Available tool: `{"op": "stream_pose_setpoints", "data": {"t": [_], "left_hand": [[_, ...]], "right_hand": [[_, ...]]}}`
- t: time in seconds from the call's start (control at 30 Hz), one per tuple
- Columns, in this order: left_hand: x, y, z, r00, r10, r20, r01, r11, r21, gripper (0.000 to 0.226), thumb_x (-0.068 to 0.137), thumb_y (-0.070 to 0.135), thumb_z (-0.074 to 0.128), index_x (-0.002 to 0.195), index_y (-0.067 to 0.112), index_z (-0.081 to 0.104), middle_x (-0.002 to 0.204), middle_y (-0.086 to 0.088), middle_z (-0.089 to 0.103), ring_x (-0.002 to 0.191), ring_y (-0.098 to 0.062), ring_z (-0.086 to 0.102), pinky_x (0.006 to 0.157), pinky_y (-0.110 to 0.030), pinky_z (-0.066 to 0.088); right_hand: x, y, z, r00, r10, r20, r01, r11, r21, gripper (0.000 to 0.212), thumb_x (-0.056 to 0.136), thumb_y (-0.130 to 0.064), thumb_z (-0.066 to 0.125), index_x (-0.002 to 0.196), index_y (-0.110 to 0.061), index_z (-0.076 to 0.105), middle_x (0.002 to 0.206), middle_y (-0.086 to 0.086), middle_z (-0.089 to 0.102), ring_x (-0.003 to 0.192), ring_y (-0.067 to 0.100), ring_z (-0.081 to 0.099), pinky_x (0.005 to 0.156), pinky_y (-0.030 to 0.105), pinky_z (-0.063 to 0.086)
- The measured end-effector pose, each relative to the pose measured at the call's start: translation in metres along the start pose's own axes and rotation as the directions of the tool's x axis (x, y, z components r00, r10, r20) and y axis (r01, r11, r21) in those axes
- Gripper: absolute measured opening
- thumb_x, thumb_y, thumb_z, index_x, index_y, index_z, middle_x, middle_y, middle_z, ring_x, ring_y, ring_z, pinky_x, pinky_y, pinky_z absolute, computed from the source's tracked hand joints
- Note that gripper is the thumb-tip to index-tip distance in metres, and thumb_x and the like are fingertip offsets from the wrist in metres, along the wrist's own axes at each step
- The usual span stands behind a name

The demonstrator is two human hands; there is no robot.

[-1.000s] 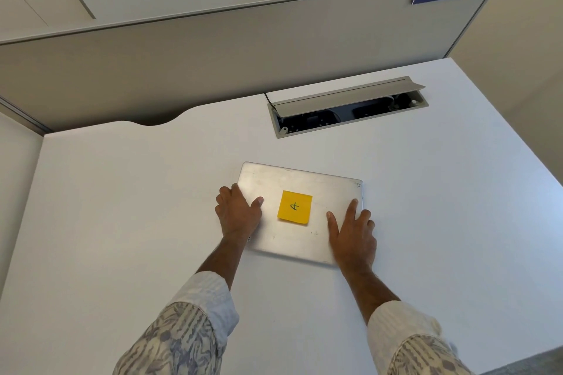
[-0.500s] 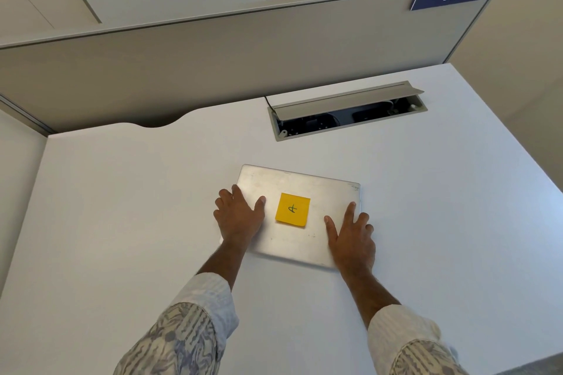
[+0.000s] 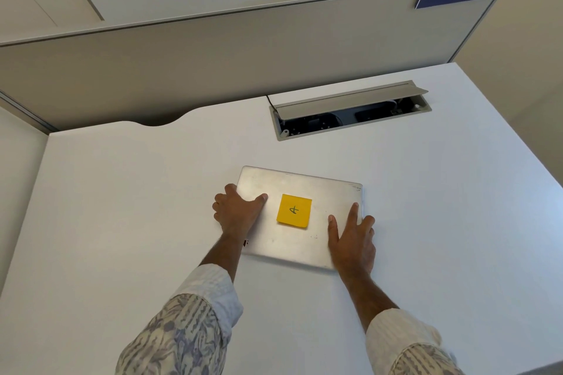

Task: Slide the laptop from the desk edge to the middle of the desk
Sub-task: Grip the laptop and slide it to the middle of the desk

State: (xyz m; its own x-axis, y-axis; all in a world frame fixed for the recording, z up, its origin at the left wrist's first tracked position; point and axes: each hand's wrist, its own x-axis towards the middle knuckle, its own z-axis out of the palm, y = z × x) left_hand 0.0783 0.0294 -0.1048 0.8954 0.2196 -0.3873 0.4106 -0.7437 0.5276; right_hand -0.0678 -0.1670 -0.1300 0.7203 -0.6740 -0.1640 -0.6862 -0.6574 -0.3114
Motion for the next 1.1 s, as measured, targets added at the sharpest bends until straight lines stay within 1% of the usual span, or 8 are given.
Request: {"op": "stream_pose_setpoints", "data": {"t": [0.07, 0.13, 0.23, 0.37, 0.57, 0.77, 0.9, 1.1], "left_hand": [[0.001, -0.005, -0.001, 1.0, 0.014, 0.016, -0.013, 0.997, -0.079, 0.086, 0.071, 0.059, 0.077, 0.136, 0.016, 0.041, 0.132, -0.014, 0.05, 0.128, -0.036, 0.042, 0.103, -0.051, 0.043], [0.002, -0.009, -0.005, 0.999, 0.037, 0.029, -0.033, 0.99, -0.135, 0.086, 0.072, 0.059, 0.077, 0.135, 0.016, 0.038, 0.132, -0.013, 0.054, 0.128, -0.035, 0.046, 0.101, -0.052, 0.045], [0.003, -0.012, -0.011, 0.998, 0.052, 0.037, -0.044, 0.983, -0.176, 0.087, 0.072, 0.059, 0.077, 0.135, 0.017, 0.035, 0.13, -0.012, 0.058, 0.123, -0.035, 0.054, 0.098, -0.052, 0.05], [-0.001, -0.016, -0.014, 0.999, 0.045, 0.019, -0.04, 0.977, -0.208, 0.084, 0.073, 0.058, 0.078, 0.132, 0.017, 0.035, 0.126, -0.011, 0.059, 0.117, -0.033, 0.059, 0.093, -0.049, 0.053], [-0.012, -0.021, -0.014, 0.999, 0.025, -0.02, -0.029, 0.972, -0.231, 0.08, 0.076, 0.057, 0.077, 0.131, 0.017, 0.034, 0.127, -0.01, 0.057, 0.114, -0.032, 0.059, 0.09, -0.048, 0.054], [-0.027, -0.032, -0.011, 0.997, -0.023, -0.076, 0.0, 0.958, -0.285, 0.078, 0.076, 0.057, 0.076, 0.128, 0.017, 0.035, 0.126, -0.01, 0.059, 0.115, -0.033, 0.059, 0.092, -0.05, 0.054], [-0.037, -0.042, -0.009, 0.993, -0.048, -0.111, 0.012, 0.952, -0.307, 0.078, 0.077, 0.057, 0.076, 0.129, 0.016, 0.035, 0.126, -0.011, 0.057, 0.115, -0.033, 0.058, 0.091, -0.048, 0.053], [-0.045, -0.056, -0.007, 0.992, -0.06, -0.111, 0.021, 0.947, -0.321, 0.076, 0.081, 0.049, 0.076, 0.132, 0.011, 0.035, 0.128, -0.014, 0.054, 0.118, -0.034, 0.056, 0.093, -0.045, 0.051]], "right_hand": [[0.002, 0.001, 0.001, 1.0, -0.009, 0.002, 0.009, 1.0, 0.015, 0.073, 0.099, -0.062, 0.033, 0.155, -0.016, 0.025, 0.121, 0.015, 0.04, 0.102, 0.033, 0.056, 0.068, 0.042, 0.055], [0.003, 0.0, 0.002, 1.0, -0.016, 0.001, 0.015, 0.999, 0.036, 0.074, 0.098, -0.062, 0.033, 0.156, -0.017, 0.023, 0.123, 0.015, 0.039, 0.103, 0.033, 0.057, 0.07, 0.043, 0.057], [0.006, -0.004, 0.002, 0.999, -0.042, -0.011, 0.042, 0.997, 0.06, 0.074, 0.098, -0.063, 0.034, 0.156, -0.019, 0.022, 0.123, 0.015, 0.039, 0.104, 0.034, 0.058, 0.07, 0.044, 0.057], [0.012, -0.005, -0.001, 0.997, -0.071, 0.001, 0.071, 0.996, 0.055, 0.075, 0.097, -0.064, 0.033, 0.157, -0.02, 0.019, 0.127, 0.014, 0.037, 0.107, 0.033, 0.058, 0.075, 0.045, 0.058], [0.019, -0.002, -0.003, 0.993, -0.117, 0.017, 0.116, 0.991, 0.059, 0.075, 0.097, -0.064, 0.034, 0.157, -0.022, 0.02, 0.127, 0.012, 0.036, 0.109, 0.032, 0.057, 0.076, 0.045, 0.056], [0.036, -0.001, -0.008, 0.979, -0.202, 0.037, 0.201, 0.979, 0.031, 0.074, 0.096, -0.067, 0.033, 0.156, -0.025, 0.02, 0.123, 0.007, 0.034, 0.106, 0.028, 0.057, 0.075, 0.042, 0.055], [0.043, -0.003, -0.007, 0.966, -0.25, 0.071, 0.249, 0.968, 0.015, 0.075, 0.096, -0.068, 0.034, 0.157, -0.026, 0.018, 0.127, 0.006, 0.034, 0.106, 0.026, 0.059, 0.078, 0.043, 0.057], [0.046, -0.001, -0.002, 0.95, -0.294, 0.104, 0.293, 0.956, 0.027, 0.076, 0.095, -0.069, 0.034, 0.157, -0.027, 0.019, 0.127, 0.005, 0.034, 0.107, 0.027, 0.06, 0.079, 0.044, 0.058]]}}
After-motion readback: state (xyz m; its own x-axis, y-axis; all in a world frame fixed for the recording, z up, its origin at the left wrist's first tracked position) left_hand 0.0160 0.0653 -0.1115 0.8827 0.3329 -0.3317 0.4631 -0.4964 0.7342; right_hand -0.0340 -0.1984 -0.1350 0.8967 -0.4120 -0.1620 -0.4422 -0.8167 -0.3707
